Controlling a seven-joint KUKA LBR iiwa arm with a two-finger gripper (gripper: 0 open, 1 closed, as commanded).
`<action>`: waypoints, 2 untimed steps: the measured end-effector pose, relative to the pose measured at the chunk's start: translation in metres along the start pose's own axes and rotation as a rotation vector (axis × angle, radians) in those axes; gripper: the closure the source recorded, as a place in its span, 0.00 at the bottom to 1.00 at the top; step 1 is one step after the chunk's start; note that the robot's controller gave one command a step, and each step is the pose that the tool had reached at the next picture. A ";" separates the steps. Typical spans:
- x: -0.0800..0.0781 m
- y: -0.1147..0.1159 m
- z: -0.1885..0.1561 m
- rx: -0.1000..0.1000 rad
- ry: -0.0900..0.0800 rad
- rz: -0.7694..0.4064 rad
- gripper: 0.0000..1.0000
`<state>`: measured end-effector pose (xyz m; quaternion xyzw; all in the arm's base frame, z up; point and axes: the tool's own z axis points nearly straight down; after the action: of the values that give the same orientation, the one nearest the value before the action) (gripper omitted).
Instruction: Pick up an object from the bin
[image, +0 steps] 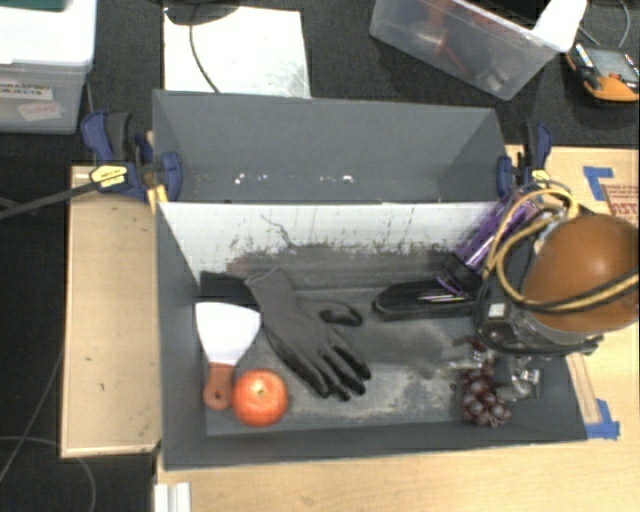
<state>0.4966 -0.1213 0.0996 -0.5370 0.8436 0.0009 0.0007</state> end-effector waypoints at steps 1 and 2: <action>0.007 -0.005 0.027 0.014 -0.011 0.264 0.00; 0.004 0.010 0.027 0.019 -0.007 -0.345 1.00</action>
Offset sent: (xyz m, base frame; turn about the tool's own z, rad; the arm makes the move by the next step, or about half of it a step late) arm -0.0145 -0.0006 -0.0296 -0.3463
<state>0.4862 -0.1203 0.0727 -0.6736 0.7390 -0.0053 0.0090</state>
